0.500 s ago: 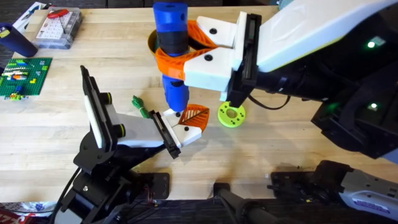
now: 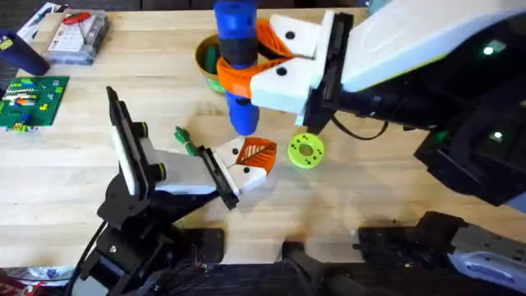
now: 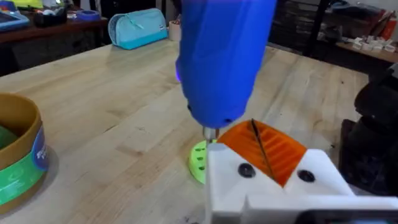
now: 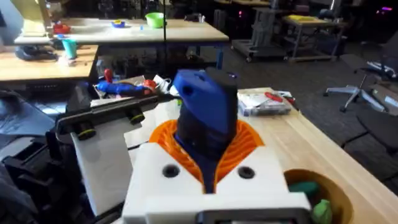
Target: Pick up the gripper from the table and insert it into the empty holder that is missing its gripper. Then pick up a screw, insert it into the mounting hole, and use the screwdriver to tighten it. Finally, clean up the table by picking up the vegetable and placing it into the bucket.
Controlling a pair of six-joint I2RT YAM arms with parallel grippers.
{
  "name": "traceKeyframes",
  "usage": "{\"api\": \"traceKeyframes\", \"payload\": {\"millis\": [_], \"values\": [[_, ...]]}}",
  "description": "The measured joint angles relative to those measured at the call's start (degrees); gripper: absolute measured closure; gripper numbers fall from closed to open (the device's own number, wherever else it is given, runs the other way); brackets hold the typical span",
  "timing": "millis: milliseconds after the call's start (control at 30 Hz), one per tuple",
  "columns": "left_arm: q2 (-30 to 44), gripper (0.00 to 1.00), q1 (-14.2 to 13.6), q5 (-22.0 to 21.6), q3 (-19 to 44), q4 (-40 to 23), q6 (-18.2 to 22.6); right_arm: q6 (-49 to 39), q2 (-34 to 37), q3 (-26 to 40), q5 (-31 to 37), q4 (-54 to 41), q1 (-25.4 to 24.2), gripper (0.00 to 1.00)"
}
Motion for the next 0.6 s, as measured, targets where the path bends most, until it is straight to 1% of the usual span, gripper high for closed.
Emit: {"api": "traceKeyframes", "payload": {"millis": [100,300,600], "values": [[0.0,0.991,-0.02,0.03,0.0,-0.05,-0.05,-0.86,-0.03,-0.22,0.0,-2.63,0.0,0.96],[0.02,0.991,-0.01,-0.06,0.0,-0.13,-0.44,-1.44,-0.05,-0.25,0.13,-3.34,-0.04,0.96],[0.0,0.991,-0.02,-0.04,0.0,-0.04,-0.39,-0.72,-0.66,-0.55,0.09,3.89,-0.04,0.96]]}}
